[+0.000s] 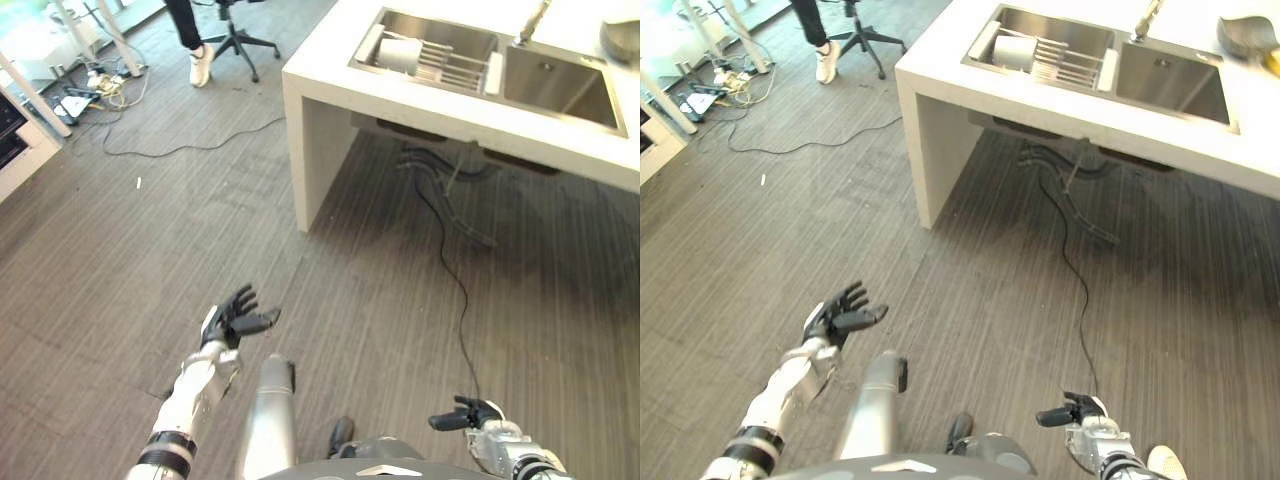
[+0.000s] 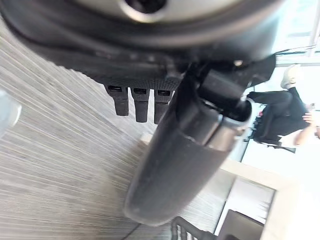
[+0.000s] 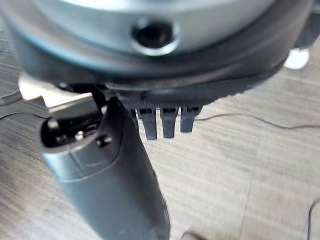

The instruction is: Place the dishes in the dishwasher.

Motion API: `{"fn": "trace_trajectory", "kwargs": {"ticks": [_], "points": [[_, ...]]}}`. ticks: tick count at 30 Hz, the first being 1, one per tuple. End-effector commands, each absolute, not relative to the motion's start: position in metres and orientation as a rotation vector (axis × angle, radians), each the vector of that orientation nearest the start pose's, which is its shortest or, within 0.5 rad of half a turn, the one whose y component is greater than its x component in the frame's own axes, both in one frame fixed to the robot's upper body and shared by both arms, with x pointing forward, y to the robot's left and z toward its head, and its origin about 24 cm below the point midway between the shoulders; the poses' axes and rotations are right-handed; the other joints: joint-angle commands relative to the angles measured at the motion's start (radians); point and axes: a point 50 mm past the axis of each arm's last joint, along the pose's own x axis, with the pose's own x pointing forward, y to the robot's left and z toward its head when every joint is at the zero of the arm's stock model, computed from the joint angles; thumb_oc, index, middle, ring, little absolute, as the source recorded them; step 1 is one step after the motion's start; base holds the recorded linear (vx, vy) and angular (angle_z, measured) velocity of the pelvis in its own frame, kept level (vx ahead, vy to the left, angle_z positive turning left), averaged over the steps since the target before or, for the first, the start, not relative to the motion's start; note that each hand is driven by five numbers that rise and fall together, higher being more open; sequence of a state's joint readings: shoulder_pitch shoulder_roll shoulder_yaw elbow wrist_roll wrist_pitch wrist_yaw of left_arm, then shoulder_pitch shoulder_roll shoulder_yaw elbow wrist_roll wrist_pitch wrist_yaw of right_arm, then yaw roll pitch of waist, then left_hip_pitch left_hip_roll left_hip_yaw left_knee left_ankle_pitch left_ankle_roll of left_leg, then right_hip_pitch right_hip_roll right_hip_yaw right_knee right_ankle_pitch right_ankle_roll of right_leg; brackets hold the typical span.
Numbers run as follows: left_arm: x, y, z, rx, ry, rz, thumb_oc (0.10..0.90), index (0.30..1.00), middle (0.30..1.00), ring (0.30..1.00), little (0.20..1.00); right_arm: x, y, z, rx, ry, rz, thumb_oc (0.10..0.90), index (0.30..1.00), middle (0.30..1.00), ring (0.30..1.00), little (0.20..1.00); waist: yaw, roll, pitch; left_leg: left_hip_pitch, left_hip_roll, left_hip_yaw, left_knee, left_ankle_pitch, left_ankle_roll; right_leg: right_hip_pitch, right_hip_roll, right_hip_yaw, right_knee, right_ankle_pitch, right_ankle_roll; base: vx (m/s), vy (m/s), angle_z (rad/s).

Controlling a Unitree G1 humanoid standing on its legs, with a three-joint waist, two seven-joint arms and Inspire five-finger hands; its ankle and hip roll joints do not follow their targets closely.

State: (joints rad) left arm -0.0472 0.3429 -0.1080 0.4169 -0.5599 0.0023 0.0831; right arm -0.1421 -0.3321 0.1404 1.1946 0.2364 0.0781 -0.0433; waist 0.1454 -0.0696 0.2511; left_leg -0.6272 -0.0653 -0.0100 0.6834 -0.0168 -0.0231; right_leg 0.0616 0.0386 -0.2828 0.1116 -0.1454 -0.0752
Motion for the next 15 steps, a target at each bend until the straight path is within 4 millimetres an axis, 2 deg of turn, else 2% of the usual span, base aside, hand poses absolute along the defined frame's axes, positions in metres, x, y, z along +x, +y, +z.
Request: {"fn": "trace_trajectory", "kwargs": {"ticks": [1,2,3,5,7,9,11,12,13,14,15], "points": [[0.276,0.237,0.016,-0.171,0.153,0.158,0.800,0.900,0.900,0.900,0.900,0.140,-0.284,-0.131,-0.245,1.087,-0.248,0.800,0.900,0.900,0.900,0.900,-0.008,0.066,0.016,0.338,0.035,-0.017,-0.418,0.038,-0.024,-0.026,-0.077,0.049,-0.073,0.086,0.154,0.31,-0.016,-0.99],[0.278,0.237,0.023,-0.166,0.126,0.147,0.800,0.900,0.900,0.900,0.900,0.136,-0.283,-0.133,-0.243,1.103,-0.246,0.800,0.900,0.900,0.900,0.900,0.013,0.077,0.013,0.330,0.019,-0.035,-0.512,0.099,-0.040,0.005,-0.052,0.062,-0.089,0.077,0.154,0.39,-0.035,-0.74],[0.279,0.241,0.035,-0.161,0.077,0.131,0.800,0.900,0.900,0.900,0.900,0.130,-0.280,-0.137,-0.238,1.133,-0.239,0.800,0.900,0.900,0.900,0.900,0.041,0.075,0.011,0.290,0.011,-0.039,-0.568,0.147,-0.060,0.063,-0.030,0.084,-0.116,0.057,0.156,0.55,-0.016,-0.75],[0.279,0.243,0.048,-0.141,0.024,0.109,0.800,0.900,0.900,0.900,0.900,0.119,-0.275,-0.143,-0.244,1.184,-0.213,0.800,0.900,0.900,0.900,0.900,0.044,0.064,-0.018,0.335,0.035,-0.016,-0.599,0.149,-0.034,0.093,-0.026,0.091,-0.112,0.022,0.161,0.46,0.048,-1.02],[0.277,0.251,0.061,-0.117,-0.028,0.120,0.800,0.900,0.900,0.900,0.900,0.103,-0.270,-0.150,-0.234,1.243,-0.200,0.800,0.900,0.900,0.900,0.900,0.051,0.032,-0.038,0.356,0.017,-0.022,-0.573,0.124,-0.019,0.111,-0.049,0.113,-0.082,0.001,0.172,0.39,0.092,-0.54],[0.275,0.255,0.074,-0.093,-0.079,0.117,0.800,0.900,0.900,0.900,0.900,0.088,-0.266,-0.155,-0.229,1.300,-0.180,0.800,0.900,0.900,0.900,0.900,0.060,0.015,-0.060,0.375,0.022,-0.015,-0.558,0.099,-0.005,0.101,-0.065,0.126,-0.027,0.001,0.188,0.30,0.077,-0.46],[0.274,0.257,0.080,-0.077,-0.102,0.118,0.800,0.900,0.900,0.900,0.900,0.081,-0.265,-0.157,-0.228,1.324,-0.173,0.800,0.900,0.900,0.900,0.900,0.064,0.008,-0.066,0.388,0.022,-0.010,-0.553,0.080,0.004,0.094,-0.070,0.132,0.009,0.000,0.201,0.26,0.090,-0.69],[0.272,0.259,0.095,-0.032,-0.157,0.104,0.800,0.900,0.900,0.900,0.900,0.069,-0.269,-0.158,-0.226,1.368,-0.185,0.800,0.900,0.900,0.900,0.900,0.060,-0.005,-0.069,0.422,0.016,0.004,-0.539,0.037,0.030,0.051,-0.098,0.129,0.142,0.050,0.244,0.34,0.143,-0.07],[0.271,0.259,0.102,-0.017,-0.184,0.098,0.800,0.900,0.900,0.900,0.900,0.067,-0.271,-0.158,-0.218,1.380,-0.198,0.800,0.900,0.900,0.900,0.900,0.050,-0.004,-0.061,0.439,0.012,0.002,-0.532,0.019,0.043,0.019,-0.113,0.131,0.233,0.090,0.264,0.27,0.145,0.13],[0.271,0.258,0.107,-0.003,-0.201,0.093,0.800,0.900,0.900,0.900,0.900,0.067,-0.274,-0.157,-0.211,1.378,-0.211,0.800,0.900,0.900,0.900,0.900,0.042,0.005,-0.056,0.446,0.018,-0.005,-0.530,0.014,0.052,-0.017,-0.111,0.137,0.309,0.140,0.274,0.09,0.075,0.13],[0.271,0.258,0.107,-0.003,-0.201,0.094,0.800,0.900,0.900,0.900,0.900,0.067,-0.274,-0.157,-0.211,1.378,-0.211,0.800,0.900,0.900,0.900,0.900,0.043,0.005,-0.056,0.444,0.017,-0.004,-0.528,0.013,0.053,-0.022,-0.112,0.139,0.315,0.138,0.275,0.10,0.120,0.05]]}}
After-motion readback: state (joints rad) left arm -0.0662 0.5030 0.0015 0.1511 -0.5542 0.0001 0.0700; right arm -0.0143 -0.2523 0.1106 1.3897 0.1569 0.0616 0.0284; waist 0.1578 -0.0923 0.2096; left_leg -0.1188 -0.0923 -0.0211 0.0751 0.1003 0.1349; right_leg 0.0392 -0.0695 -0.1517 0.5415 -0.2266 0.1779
